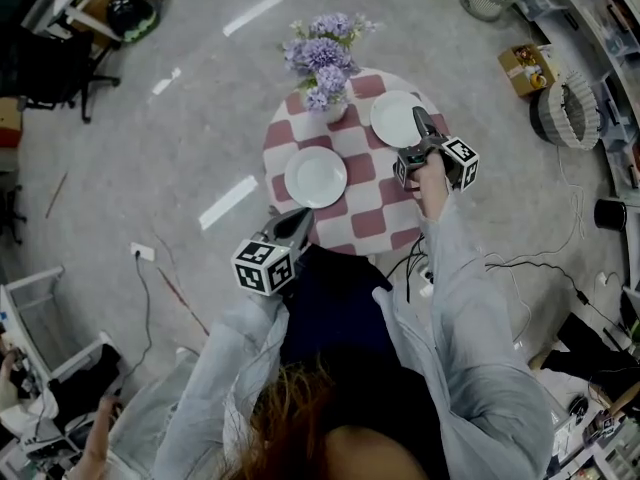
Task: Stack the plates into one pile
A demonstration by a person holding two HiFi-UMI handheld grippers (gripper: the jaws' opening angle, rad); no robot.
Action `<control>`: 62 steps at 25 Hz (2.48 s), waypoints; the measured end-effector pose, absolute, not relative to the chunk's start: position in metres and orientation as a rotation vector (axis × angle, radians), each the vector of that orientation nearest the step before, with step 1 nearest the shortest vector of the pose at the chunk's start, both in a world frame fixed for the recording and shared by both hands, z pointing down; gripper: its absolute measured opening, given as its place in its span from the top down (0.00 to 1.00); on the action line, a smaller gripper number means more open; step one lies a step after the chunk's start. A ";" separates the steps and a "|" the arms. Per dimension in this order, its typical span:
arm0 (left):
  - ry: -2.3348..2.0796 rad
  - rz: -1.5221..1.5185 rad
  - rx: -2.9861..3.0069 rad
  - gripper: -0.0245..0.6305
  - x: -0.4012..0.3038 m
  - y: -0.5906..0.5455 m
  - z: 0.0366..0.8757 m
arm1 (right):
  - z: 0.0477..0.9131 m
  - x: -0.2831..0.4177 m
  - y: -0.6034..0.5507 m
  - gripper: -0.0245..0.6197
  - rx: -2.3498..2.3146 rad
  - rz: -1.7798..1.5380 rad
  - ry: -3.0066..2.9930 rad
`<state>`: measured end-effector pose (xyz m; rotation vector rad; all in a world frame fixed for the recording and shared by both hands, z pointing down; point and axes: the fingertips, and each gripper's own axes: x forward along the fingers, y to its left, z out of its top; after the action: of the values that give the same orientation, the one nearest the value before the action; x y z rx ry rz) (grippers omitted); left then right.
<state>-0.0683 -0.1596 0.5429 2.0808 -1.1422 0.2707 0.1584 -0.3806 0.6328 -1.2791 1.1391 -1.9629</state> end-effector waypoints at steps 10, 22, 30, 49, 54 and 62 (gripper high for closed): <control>-1.169 0.251 2.064 0.94 -0.077 -0.150 0.542 | 0.626 0.153 -0.375 0.08 -1.343 -1.953 1.229; -1.187 0.223 2.086 0.94 -0.079 -0.140 0.537 | 0.548 0.122 -0.287 0.08 -0.874 -1.772 1.586; -1.180 0.217 2.103 0.94 -0.075 -0.135 0.537 | 0.561 0.111 -0.203 0.09 -0.692 -1.756 1.728; -1.323 0.159 1.966 0.94 -0.128 -0.102 0.544 | 0.602 0.033 -0.181 0.09 -0.626 -1.984 1.762; -1.379 0.138 1.918 0.94 -0.149 -0.097 0.546 | 0.607 0.009 -0.193 0.09 -0.617 -2.018 1.770; -1.414 0.103 1.873 0.94 -0.164 -0.098 0.549 | 0.613 -0.024 -0.214 0.12 -0.676 -2.079 1.823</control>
<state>-0.1643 -0.0982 0.5489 1.8731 -1.4144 0.1030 -0.0236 -0.2135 0.6127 -0.6755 1.8234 -2.0786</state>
